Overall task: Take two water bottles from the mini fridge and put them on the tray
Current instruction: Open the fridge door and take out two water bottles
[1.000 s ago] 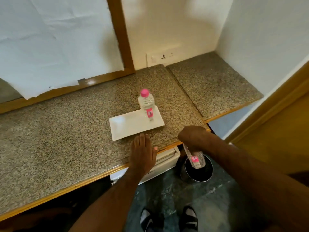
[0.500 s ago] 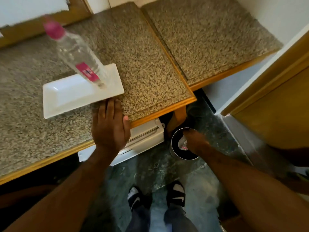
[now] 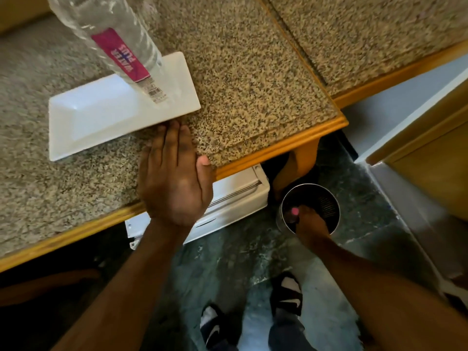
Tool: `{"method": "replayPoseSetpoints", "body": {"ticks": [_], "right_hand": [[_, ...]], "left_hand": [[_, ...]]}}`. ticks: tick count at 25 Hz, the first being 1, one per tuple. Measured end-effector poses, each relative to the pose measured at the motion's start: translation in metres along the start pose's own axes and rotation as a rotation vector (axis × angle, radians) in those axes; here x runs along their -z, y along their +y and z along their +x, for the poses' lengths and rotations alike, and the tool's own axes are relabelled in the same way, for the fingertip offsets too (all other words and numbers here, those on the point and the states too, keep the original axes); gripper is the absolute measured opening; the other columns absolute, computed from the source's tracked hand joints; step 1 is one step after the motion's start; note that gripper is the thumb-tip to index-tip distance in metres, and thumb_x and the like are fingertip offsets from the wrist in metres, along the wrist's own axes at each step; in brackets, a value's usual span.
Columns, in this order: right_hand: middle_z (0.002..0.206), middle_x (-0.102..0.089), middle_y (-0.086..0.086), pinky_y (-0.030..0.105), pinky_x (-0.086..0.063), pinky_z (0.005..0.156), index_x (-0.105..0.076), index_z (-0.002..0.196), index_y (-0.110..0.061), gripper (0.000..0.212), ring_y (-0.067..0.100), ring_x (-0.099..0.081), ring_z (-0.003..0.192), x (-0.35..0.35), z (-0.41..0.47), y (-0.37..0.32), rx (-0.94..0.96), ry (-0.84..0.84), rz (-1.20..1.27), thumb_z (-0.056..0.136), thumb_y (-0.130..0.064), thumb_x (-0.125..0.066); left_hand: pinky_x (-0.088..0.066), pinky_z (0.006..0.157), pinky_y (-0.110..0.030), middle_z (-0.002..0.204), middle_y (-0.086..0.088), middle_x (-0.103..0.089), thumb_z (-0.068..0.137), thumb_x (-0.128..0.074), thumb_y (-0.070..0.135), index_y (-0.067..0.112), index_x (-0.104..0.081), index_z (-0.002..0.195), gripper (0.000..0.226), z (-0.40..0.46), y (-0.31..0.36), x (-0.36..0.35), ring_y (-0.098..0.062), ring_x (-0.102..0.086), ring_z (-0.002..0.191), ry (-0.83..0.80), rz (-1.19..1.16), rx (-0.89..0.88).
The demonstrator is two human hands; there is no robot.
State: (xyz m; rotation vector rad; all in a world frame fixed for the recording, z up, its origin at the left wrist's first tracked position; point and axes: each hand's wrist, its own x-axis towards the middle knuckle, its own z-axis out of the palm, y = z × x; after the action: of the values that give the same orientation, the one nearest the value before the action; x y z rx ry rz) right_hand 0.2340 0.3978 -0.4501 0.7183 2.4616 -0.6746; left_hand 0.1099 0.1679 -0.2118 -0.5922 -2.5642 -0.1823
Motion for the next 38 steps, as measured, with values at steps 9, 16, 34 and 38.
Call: {"method": "replayPoseSetpoints", "body": {"ticks": [9, 16, 34, 38], "right_hand": [[0.098, -0.072, 0.021, 0.043, -0.055, 0.083, -0.071, 0.103, -0.002, 0.022, 0.037, -0.068, 0.092, -0.058, -0.064, -0.113, 0.463, 0.232, 0.077, 0.084, -0.013, -0.066], [0.12, -0.063, 0.029, 0.049, -0.046, 0.101, -0.063, 0.113, 0.006, 0.031, 0.044, -0.058, 0.112, -0.123, -0.026, -0.24, 0.723, 0.231, -0.108, 0.089, -0.013, -0.058], [0.111, -0.061, 0.022, 0.048, -0.051, 0.092, -0.063, 0.112, -0.003, 0.04, 0.042, -0.056, 0.103, -0.144, -0.068, -0.193, 0.792, 0.166, -0.399, 0.084, -0.031, -0.06], [0.117, -0.06, 0.016, 0.045, -0.049, 0.095, -0.063, 0.115, -0.007, 0.038, 0.036, -0.053, 0.108, -0.149, -0.092, -0.154, 0.822, 0.193, -0.383, 0.085, -0.03, -0.057]], "left_hand": [[-0.021, 0.12, -0.054, 0.152, -0.028, -0.033, 0.09, -0.037, 0.028, -0.008, -0.036, 0.14, 0.061, -0.22, -0.106, -0.025, -0.042, -0.027, 0.144, -0.487, -0.012, 0.104], [-0.038, 0.109, -0.045, 0.138, -0.026, -0.051, 0.097, -0.036, 0.035, -0.001, -0.039, 0.14, 0.056, -0.238, -0.204, -0.122, -0.041, -0.046, 0.126, -0.819, -0.012, 0.316], [-0.057, 0.085, -0.04, 0.118, -0.016, -0.063, 0.088, -0.058, 0.024, 0.001, -0.054, 0.126, 0.045, -0.349, -0.165, -0.111, -0.029, -0.058, 0.104, -0.723, -0.189, 0.18], [-0.058, 0.079, -0.036, 0.111, -0.011, -0.067, 0.084, -0.065, 0.033, 0.006, -0.057, 0.124, 0.048, -0.386, -0.117, -0.09, -0.024, -0.062, 0.097, -0.834, -0.203, 0.184]]}}
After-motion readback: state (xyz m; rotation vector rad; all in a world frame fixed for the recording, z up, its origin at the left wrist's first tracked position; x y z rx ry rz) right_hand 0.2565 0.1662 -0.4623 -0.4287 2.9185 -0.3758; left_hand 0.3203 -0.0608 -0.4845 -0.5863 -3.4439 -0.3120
